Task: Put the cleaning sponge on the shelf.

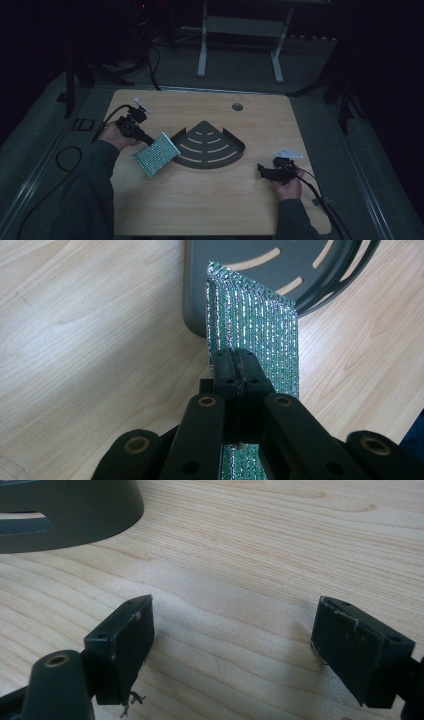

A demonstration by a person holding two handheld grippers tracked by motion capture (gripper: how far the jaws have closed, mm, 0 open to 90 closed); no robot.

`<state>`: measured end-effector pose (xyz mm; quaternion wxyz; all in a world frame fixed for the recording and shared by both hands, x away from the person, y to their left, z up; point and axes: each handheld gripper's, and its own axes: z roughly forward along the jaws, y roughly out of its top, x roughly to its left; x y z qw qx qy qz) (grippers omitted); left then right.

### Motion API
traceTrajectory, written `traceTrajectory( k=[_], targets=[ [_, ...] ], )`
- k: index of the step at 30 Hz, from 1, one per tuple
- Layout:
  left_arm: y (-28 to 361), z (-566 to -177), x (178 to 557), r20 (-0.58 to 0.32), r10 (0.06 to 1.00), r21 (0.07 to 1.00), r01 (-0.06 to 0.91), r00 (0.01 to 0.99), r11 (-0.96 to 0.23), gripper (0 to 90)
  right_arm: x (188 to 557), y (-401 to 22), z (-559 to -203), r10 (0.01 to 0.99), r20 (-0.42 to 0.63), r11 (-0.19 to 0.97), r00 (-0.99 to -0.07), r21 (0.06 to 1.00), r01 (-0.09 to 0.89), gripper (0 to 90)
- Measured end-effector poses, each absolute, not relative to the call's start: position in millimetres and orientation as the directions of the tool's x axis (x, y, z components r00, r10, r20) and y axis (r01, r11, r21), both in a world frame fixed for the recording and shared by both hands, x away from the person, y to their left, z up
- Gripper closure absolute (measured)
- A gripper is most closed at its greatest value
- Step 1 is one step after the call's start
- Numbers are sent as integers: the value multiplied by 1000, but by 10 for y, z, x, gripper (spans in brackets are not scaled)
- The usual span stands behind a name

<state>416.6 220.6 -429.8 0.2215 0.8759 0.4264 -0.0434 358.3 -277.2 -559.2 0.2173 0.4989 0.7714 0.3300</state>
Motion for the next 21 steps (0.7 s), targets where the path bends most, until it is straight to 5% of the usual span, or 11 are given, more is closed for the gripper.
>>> traceTrajectory(
  k=[21],
  targets=[
    [2011,-4168,4276,-234,721,368,746,652,-555,900,3584,-2772,-5592,913,-5,284,-408,726,627,168]
  ],
)
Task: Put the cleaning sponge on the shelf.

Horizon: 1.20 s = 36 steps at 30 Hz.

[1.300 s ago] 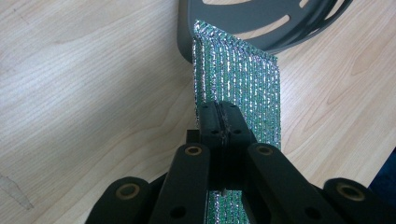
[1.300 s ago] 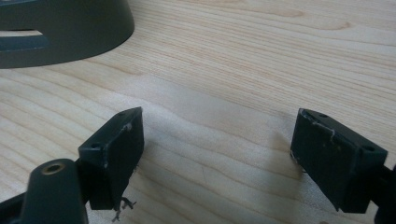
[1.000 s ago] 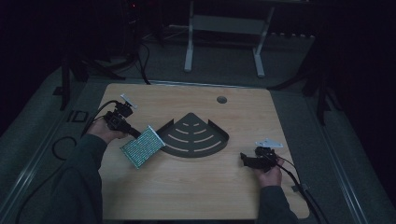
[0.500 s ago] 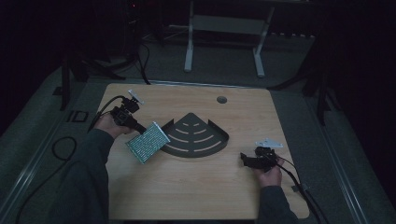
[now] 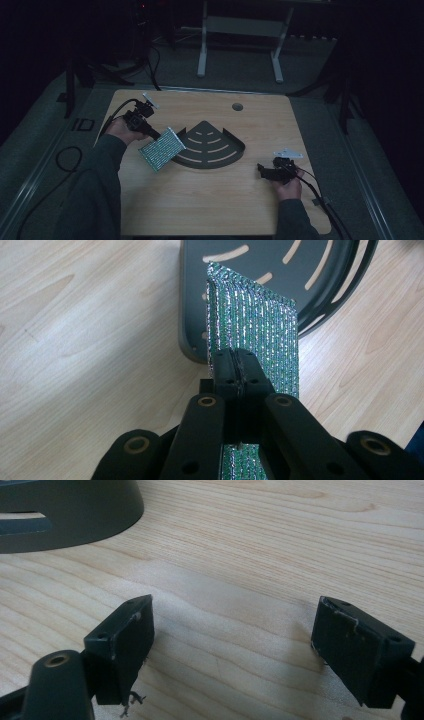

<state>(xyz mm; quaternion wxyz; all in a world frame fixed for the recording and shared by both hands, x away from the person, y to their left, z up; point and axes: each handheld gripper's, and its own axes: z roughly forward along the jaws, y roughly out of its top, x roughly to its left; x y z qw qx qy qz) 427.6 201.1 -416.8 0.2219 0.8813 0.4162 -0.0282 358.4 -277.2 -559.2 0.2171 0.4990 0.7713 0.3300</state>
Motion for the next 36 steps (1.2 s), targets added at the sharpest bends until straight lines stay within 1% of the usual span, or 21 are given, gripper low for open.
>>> traceTrajectory(
  k=[15,24,36],
  targets=[
    [1865,-4178,4394,-234,713,374,738,661,-561,899,3584,-2772,-5592,913,-5,284,-407,726,627,168],
    [1789,-4099,4467,-204,714,382,726,670,-572,899,3584,-2772,-5592,913,-5,284,-408,726,627,168],
    [1723,-4163,4564,-225,710,395,729,667,-559,899,3584,-2772,-5592,913,-5,284,-408,726,627,168]
  ],
)
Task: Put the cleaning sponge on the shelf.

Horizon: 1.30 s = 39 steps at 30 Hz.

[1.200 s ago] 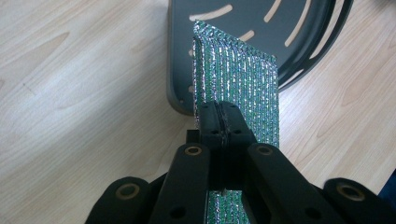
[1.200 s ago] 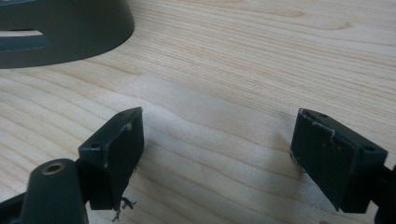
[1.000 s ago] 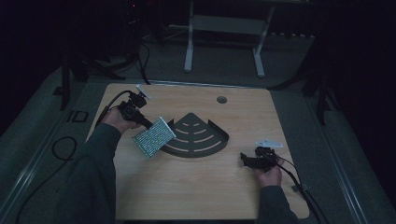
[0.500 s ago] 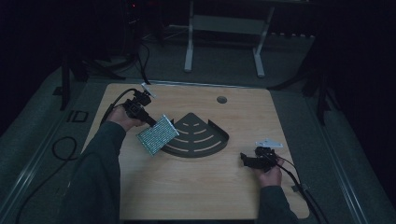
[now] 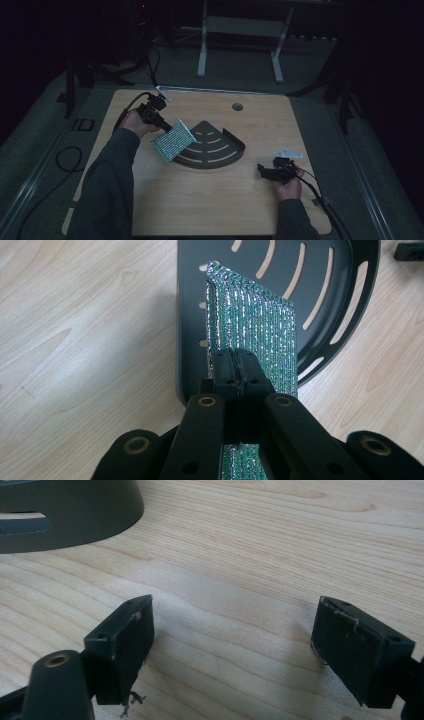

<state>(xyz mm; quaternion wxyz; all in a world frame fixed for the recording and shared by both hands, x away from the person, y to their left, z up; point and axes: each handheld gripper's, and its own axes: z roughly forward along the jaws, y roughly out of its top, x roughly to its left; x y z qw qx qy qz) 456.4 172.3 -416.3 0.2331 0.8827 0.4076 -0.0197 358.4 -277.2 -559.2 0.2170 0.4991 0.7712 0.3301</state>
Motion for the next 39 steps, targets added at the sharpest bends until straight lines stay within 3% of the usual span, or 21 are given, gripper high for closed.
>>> traceTrajectory(
  k=[39],
  targets=[
    [1339,-4256,4796,-141,729,408,710,670,-574,899,3584,-2772,-5592,913,-5,284,-408,726,627,168]
  ],
)
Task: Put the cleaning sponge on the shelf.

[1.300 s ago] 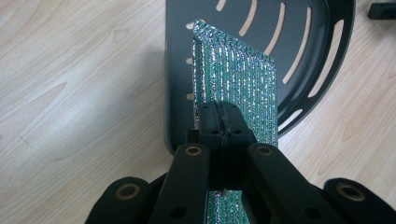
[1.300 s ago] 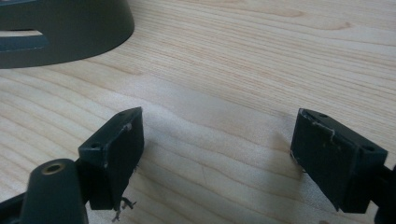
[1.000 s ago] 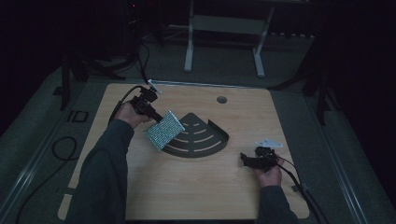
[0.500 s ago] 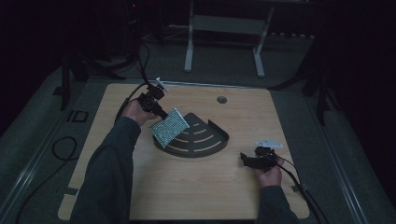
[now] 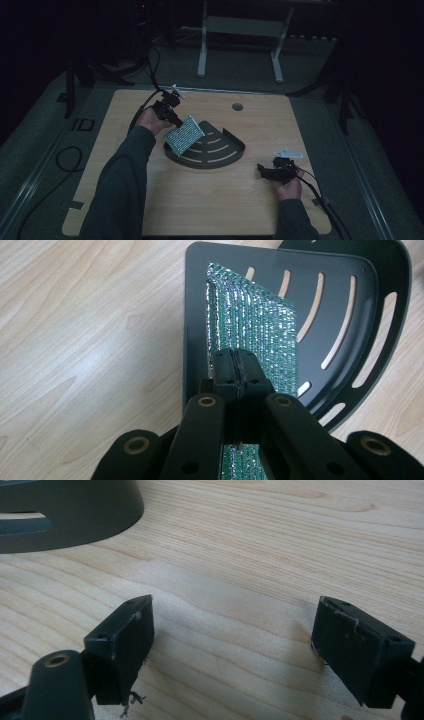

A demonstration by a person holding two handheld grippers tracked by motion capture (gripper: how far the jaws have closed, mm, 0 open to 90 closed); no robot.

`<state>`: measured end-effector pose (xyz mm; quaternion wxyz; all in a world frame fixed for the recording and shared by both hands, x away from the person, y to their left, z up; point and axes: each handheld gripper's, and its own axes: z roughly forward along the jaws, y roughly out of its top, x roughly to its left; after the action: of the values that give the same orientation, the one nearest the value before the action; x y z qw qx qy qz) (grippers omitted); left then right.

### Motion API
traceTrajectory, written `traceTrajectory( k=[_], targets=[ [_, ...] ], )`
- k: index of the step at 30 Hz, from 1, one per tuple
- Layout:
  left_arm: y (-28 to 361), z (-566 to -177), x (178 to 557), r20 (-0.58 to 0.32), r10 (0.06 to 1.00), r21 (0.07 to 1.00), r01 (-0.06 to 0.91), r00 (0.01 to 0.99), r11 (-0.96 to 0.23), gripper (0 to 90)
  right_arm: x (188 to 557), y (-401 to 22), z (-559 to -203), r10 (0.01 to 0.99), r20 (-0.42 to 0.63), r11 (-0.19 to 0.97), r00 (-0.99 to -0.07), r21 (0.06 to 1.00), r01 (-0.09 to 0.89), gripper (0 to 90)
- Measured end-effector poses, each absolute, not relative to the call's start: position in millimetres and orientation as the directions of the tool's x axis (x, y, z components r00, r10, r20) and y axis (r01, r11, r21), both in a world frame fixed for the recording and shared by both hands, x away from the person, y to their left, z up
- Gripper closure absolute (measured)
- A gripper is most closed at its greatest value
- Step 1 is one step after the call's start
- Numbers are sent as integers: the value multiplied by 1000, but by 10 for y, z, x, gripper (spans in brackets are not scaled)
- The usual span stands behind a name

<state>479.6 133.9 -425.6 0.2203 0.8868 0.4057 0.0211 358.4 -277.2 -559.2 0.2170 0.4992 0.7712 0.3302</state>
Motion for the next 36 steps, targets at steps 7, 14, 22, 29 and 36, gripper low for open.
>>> traceTrajectory(
  k=[7,14,22,29,36],
  targets=[
    [1285,-4315,4832,-137,727,404,708,673,-579,899,3584,-2772,-5592,913,-5,284,-408,726,627,168],
    [1233,-4360,4867,-130,725,402,704,677,-585,899,3584,-2772,-5592,913,-5,284,-408,726,626,167],
    [1193,-4435,4890,-114,728,384,706,676,-596,899,3585,-2772,-5592,913,-5,285,-408,726,627,167],
    [1156,-4511,4900,-95,727,369,702,680,-609,899,3586,-2772,-5591,913,-5,284,-409,725,627,167],
    [1146,-4586,4907,-85,727,350,704,681,-619,898,3586,-2772,-5591,913,-5,285,-409,725,627,167]
  ],
)
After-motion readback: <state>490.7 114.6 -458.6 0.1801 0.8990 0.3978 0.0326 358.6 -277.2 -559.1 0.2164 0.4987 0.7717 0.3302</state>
